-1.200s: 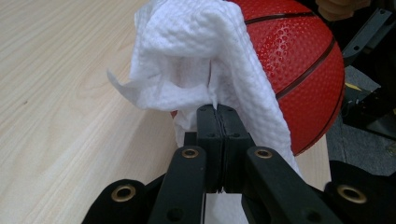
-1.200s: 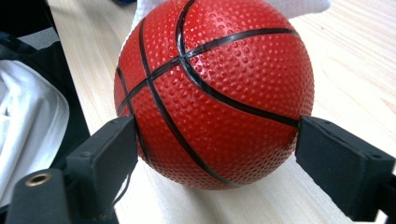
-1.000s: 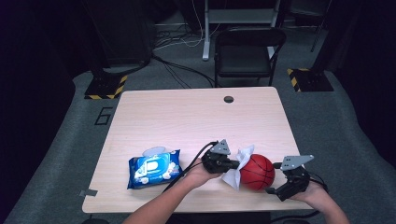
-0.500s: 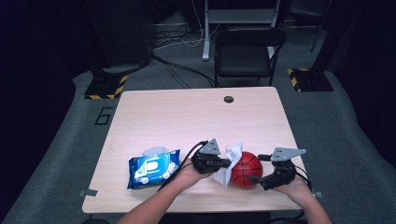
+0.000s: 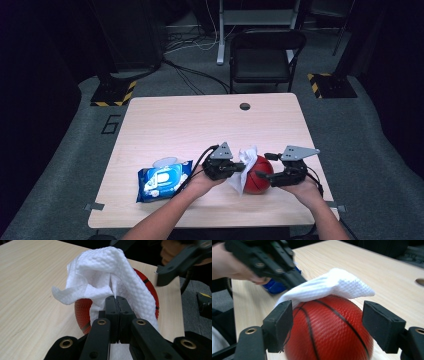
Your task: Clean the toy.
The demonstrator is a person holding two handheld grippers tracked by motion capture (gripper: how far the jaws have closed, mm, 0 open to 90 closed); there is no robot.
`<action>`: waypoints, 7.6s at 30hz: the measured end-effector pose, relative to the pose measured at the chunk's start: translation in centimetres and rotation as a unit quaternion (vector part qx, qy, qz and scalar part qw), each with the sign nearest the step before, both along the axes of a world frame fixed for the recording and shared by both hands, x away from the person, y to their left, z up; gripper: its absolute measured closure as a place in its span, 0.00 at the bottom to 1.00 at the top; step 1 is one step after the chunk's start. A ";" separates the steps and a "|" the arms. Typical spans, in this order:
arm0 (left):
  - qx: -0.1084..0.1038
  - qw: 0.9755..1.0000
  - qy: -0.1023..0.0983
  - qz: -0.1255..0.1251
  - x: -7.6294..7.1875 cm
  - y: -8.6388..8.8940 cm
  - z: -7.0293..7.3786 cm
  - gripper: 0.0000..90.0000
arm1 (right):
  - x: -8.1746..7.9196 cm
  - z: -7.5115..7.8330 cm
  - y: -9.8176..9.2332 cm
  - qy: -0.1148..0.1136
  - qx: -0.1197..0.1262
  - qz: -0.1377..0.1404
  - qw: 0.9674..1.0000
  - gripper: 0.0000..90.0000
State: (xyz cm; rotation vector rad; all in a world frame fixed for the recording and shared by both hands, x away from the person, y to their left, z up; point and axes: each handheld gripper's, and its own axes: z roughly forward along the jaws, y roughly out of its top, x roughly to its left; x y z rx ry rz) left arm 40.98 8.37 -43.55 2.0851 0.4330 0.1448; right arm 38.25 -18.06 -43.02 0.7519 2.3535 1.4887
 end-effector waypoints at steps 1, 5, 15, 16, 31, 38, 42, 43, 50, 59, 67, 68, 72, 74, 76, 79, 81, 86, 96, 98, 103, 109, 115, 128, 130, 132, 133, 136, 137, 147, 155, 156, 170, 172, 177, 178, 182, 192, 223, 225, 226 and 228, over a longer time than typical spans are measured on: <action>0.001 1.000 -0.002 0.001 0.1 -0.1 0.0 0.99 | -0.4 0.2 -0.3 -0.010 -0.006 0.004 1.000 0.29; 0.009 1.000 -0.007 0.007 0.7 -0.3 0.3 0.99 | -0.9 -0.1 -1.0 -0.012 -0.053 0.018 0.998 0.33; 0.013 1.000 -0.015 0.021 1.4 0.1 0.7 0.99 | 2.4 -1.3 0.3 0.015 -0.017 -0.011 1.000 0.30; 0.013 1.000 -0.018 0.022 1.4 0.2 0.7 0.99 | 2.8 -1.2 0.6 0.017 -0.013 -0.013 1.000 0.30; 0.018 0.997 -0.016 0.070 3.4 2.0 0.2 0.99 | 4.0 -2.2 -0.6 0.044 -0.051 -0.003 0.998 0.35; 0.036 0.994 -0.019 0.098 4.0 2.8 0.1 0.99 | 5.3 -2.9 1.0 0.056 -0.029 0.010 0.998 0.31; 0.026 0.995 -0.022 0.093 3.8 3.2 0.4 0.99 | 6.1 -2.5 2.1 0.054 -0.016 0.008 0.998 0.31; 0.021 0.995 -0.022 0.091 3.7 3.3 0.5 0.99 | 6.3 -2.4 2.4 0.053 -0.012 0.006 0.998 0.31; 0.013 0.995 -0.022 0.094 3.8 3.8 0.8 0.99 | 7.6 -1.4 4.7 0.043 -0.004 -0.001 0.999 0.33; 0.020 0.993 -0.018 0.117 4.6 5.0 0.6 0.99 | 7.6 -2.5 1.5 0.051 -0.035 -0.015 0.998 0.35; 0.039 0.991 -0.018 0.129 5.0 6.2 0.5 0.99 | 8.8 -3.4 4.2 0.080 -0.021 0.047 0.995 0.31; 0.037 0.991 -0.017 0.129 5.0 6.4 0.5 0.99 | 8.9 -3.2 4.6 0.075 -0.025 0.047 0.996 0.29; 0.033 0.991 -0.018 0.128 4.9 6.8 0.8 0.99 | 9.8 -2.5 6.5 0.070 -0.029 0.042 0.996 0.26; 0.029 0.991 -0.019 0.126 4.9 7.0 0.9 0.99 | 10.0 -2.2 7.2 0.067 -0.034 0.040 0.996 0.26; 0.024 0.991 -0.019 0.131 5.0 7.2 0.9 0.99 | 10.4 -1.7 8.1 0.064 -0.041 0.036 0.996 0.26; 0.021 0.990 -0.021 0.137 5.2 7.6 1.0 0.99 | 10.7 -1.5 9.2 0.060 -0.035 0.030 0.997 0.26; 0.014 0.990 -0.011 0.137 5.4 8.0 1.0 0.99 | 10.8 -1.4 9.6 0.056 -0.034 0.028 0.997 0.25; 0.013 0.989 -0.011 0.146 5.8 8.4 0.8 0.99 | 10.8 -0.8 7.5 0.050 -0.029 0.023 0.998 0.35; 0.030 0.986 -0.018 0.164 5.9 9.2 0.8 0.99 | 11.8 -2.4 7.7 0.075 -0.031 0.029 0.996 0.36; 0.016 0.988 -0.015 0.155 5.7 9.1 0.9 0.99 | 11.6 -2.4 8.1 0.074 -0.033 0.037 0.996 0.36; 0.009 0.991 -0.016 0.130 4.9 8.2 1.1 0.99 | 11.4 -2.2 9.3 0.074 -0.028 0.047 0.996 0.36; 0.006 0.993 -0.015 0.120 4.3 8.0 0.9 0.98 | 11.3 -2.0 10.0 0.071 -0.036 0.054 0.995 0.37; -0.003 0.994 -0.004 0.107 4.1 7.9 0.6 0.99 | 11.5 -1.6 8.9 0.067 -0.014 0.035 0.997 0.41; 0.000 0.996 0.002 0.093 3.7 8.0 0.5 0.99 | 12.1 -1.0 9.7 0.065 0.001 0.014 0.998 0.39; -0.002 0.996 0.002 0.092 3.7 7.9 0.5 0.99 | 11.9 -0.9 9.7 0.060 -0.002 0.016 0.998 0.38; -0.003 0.996 0.005 0.091 3.7 7.8 0.5 0.99 | 11.9 -0.8 9.7 0.059 0.000 0.020 0.998 0.38; 0.002 0.996 0.002 0.090 3.6 7.8 0.5 0.99 | 11.8 -0.8 9.8 0.060 -0.001 0.019 0.998 0.38; 0.004 0.996 0.002 0.088 3.6 7.8 0.5 0.99 | 12.0 -1.0 9.8 0.068 0.003 0.023 0.997 0.37; 0.004 0.996 0.002 0.088 3.6 7.8 0.5 0.99 | 12.0 -1.0 9.8 0.071 0.002 0.024 0.997 0.37; 0.002 0.995 0.000 0.101 3.8 8.4 0.7 0.98 | 11.9 -1.1 9.6 0.076 -0.011 0.028 0.997 0.37; -0.008 0.993 0.006 0.119 4.1 9.4 0.5 0.98 | 11.6 -1.3 9.4 0.078 -0.031 0.031 0.996 0.37; -0.009 0.993 0.007 0.119 4.2 9.4 0.5 0.98 | 11.6 -1.3 9.4 0.078 -0.038 0.030 0.996 0.37; -0.004 0.995 0.009 0.100 3.8 9.1 0.4 0.98 | 11.7 -0.7 10.2 0.061 0.003 0.016 0.998 0.35; -0.003 0.995 0.010 0.096 3.7 8.9 0.4 0.98 | 11.7 -0.7 10.2 0.060 0.006 0.014 0.998 0.35; -0.002 0.996 0.011 0.086 3.5 8.4 0.2 0.99 | 11.8 -0.4 10.7 0.059 0.008 0.016 0.998 0.34; -0.004 0.996 0.009 0.085 3.5 8.3 0.2 0.99 | 11.8 -0.4 10.9 0.059 0.006 0.019 0.998 0.35; -0.001 0.997 0.011 0.082 3.3 8.3 0.2 0.99 | 11.9 -0.6 10.7 0.069 0.007 0.027 0.997 0.34; -0.002 0.996 0.009 0.084 3.0 8.7 0.0 0.99 | 11.9 -0.5 10.9 0.076 -0.001 0.033 0.997 0.34; 0.024 0.993 0.006 0.118 4.8 8.4 1.1 0.98 | 9.0 -1.0 7.0 0.072 -0.091 0.064 0.991 0.30; 0.029 0.993 0.008 0.111 4.8 8.2 0.8 0.98 | 8.8 -0.7 6.7 0.078 -0.075 0.068 0.992 0.29; 0.033 0.993 0.009 0.109 4.7 8.0 0.6 0.98 | 8.8 -0.4 6.5 0.078 -0.061 0.064 0.993 0.29; 0.030 0.994 0.008 0.107 4.6 7.8 0.6 0.98 | 9.2 0.2 6.5 0.076 -0.030 0.049 0.995 0.27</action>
